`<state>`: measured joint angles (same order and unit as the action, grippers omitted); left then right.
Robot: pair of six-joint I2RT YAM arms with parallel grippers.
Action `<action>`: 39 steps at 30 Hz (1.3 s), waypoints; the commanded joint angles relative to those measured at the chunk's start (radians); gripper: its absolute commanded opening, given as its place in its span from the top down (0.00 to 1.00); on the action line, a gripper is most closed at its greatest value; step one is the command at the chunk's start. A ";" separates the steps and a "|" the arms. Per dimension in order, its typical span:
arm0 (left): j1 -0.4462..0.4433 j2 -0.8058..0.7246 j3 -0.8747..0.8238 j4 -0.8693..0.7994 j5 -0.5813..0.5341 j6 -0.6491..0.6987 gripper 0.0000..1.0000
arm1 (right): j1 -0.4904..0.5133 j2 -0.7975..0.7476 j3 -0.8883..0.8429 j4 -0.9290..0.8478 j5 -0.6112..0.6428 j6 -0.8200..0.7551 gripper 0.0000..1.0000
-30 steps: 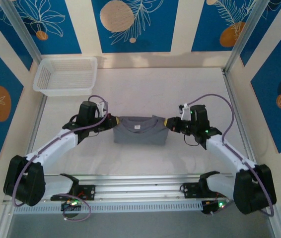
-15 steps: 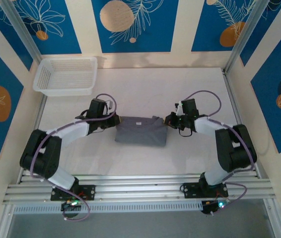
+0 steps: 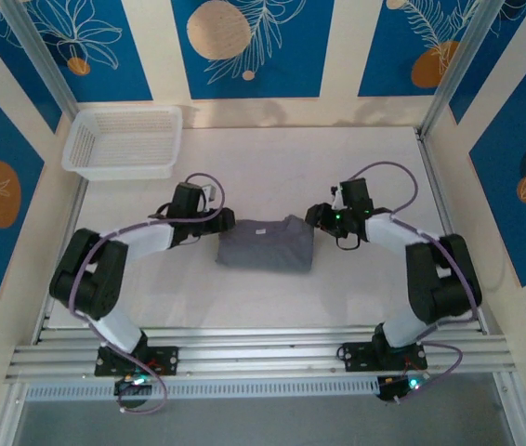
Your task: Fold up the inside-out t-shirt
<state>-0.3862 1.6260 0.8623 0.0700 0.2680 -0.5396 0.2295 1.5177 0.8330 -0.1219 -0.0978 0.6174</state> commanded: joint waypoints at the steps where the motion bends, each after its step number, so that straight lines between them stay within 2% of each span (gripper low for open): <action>1: 0.008 -0.167 0.028 -0.129 -0.052 0.072 0.33 | 0.012 -0.149 -0.036 -0.067 0.062 0.004 0.49; 3: -0.008 -0.254 0.018 -0.189 -0.046 0.071 0.31 | 0.055 -0.219 -0.053 -0.082 0.079 0.008 0.50; 6: -0.089 -0.319 0.004 -0.256 -0.055 0.060 0.32 | 0.164 -0.259 -0.066 -0.107 0.137 0.023 0.51; 9: -0.176 -0.307 -0.038 -0.230 -0.038 0.022 0.37 | 0.257 -0.223 -0.117 -0.042 0.140 0.090 0.55; 12: -0.192 -0.220 -0.089 -0.163 -0.046 -0.047 0.40 | 0.296 -0.122 -0.160 0.020 0.142 0.140 0.57; 16: -0.189 -0.110 -0.157 -0.047 -0.113 -0.095 0.41 | 0.292 -0.047 -0.168 0.026 0.152 0.147 0.58; 20: -0.192 -0.084 -0.166 0.036 -0.028 -0.127 0.36 | 0.289 -0.112 -0.125 -0.046 0.166 0.114 0.58; 22: -0.190 -0.141 -0.157 -0.004 -0.039 -0.132 0.33 | 0.280 -0.183 -0.098 -0.102 0.183 0.111 0.57; 27: -0.187 -0.348 -0.145 -0.207 -0.238 -0.111 0.30 | 0.220 -0.375 -0.135 -0.170 0.204 0.240 0.55; 32: -0.179 -0.339 -0.134 -0.322 -0.313 -0.139 0.36 | 0.184 -0.506 -0.218 -0.218 0.219 0.402 0.55; 35: -0.180 -0.246 -0.135 -0.238 -0.218 -0.161 0.38 | 0.184 -0.552 -0.252 -0.230 0.204 0.454 0.54; 39: -0.224 -0.073 -0.101 0.023 -0.038 -0.224 0.38 | 0.185 -0.567 -0.258 -0.290 0.201 0.525 0.55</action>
<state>-0.5766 1.4441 0.7265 -0.0830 0.0929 -0.7021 0.4149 0.9722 0.5846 -0.3424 0.1013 1.0393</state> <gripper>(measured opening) 0.616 0.454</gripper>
